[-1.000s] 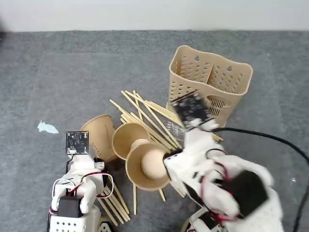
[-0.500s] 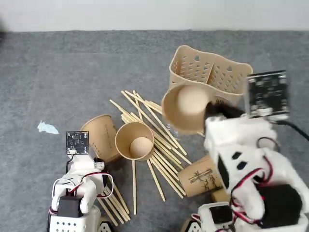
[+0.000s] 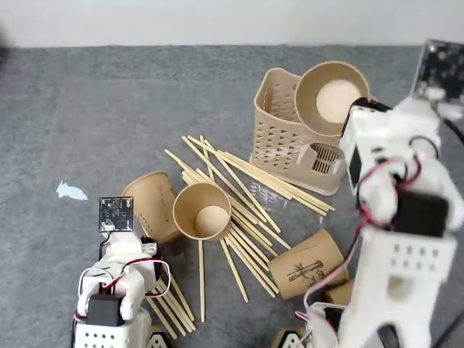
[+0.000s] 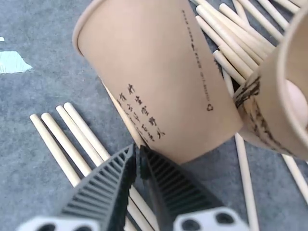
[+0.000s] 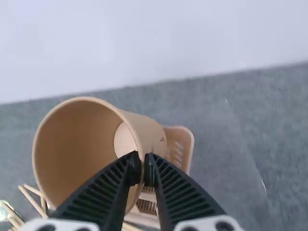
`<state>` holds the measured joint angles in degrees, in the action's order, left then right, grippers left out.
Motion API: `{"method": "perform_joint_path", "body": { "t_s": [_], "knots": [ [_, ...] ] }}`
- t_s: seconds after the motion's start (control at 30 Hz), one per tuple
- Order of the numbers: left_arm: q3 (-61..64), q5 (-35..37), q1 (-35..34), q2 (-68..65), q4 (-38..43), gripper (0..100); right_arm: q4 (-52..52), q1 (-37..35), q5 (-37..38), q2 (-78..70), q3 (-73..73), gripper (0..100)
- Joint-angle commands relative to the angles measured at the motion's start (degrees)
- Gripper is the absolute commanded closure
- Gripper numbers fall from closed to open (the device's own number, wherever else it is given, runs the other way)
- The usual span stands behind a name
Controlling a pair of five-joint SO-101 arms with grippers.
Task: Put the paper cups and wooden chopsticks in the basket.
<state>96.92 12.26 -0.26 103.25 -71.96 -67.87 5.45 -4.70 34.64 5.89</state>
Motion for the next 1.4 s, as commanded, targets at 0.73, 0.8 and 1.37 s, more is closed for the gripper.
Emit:
{"method": "perform_joint_path", "body": {
  "t_s": [0.73,0.8,1.37],
  "knots": [
    [-0.48,-0.18,0.00,0.97,-0.18,99,-9.10,2.59,-0.53,-6.73,-9.32,88.3],
    [-0.48,-0.18,0.00,0.97,-0.18,99,-7.60,3.56,-0.53,-6.90,-9.23,88.3],
    [-0.48,-0.18,0.00,0.97,-0.18,99,-6.46,7.87,-0.53,-13.49,-12.84,99.1]
  ]
}}
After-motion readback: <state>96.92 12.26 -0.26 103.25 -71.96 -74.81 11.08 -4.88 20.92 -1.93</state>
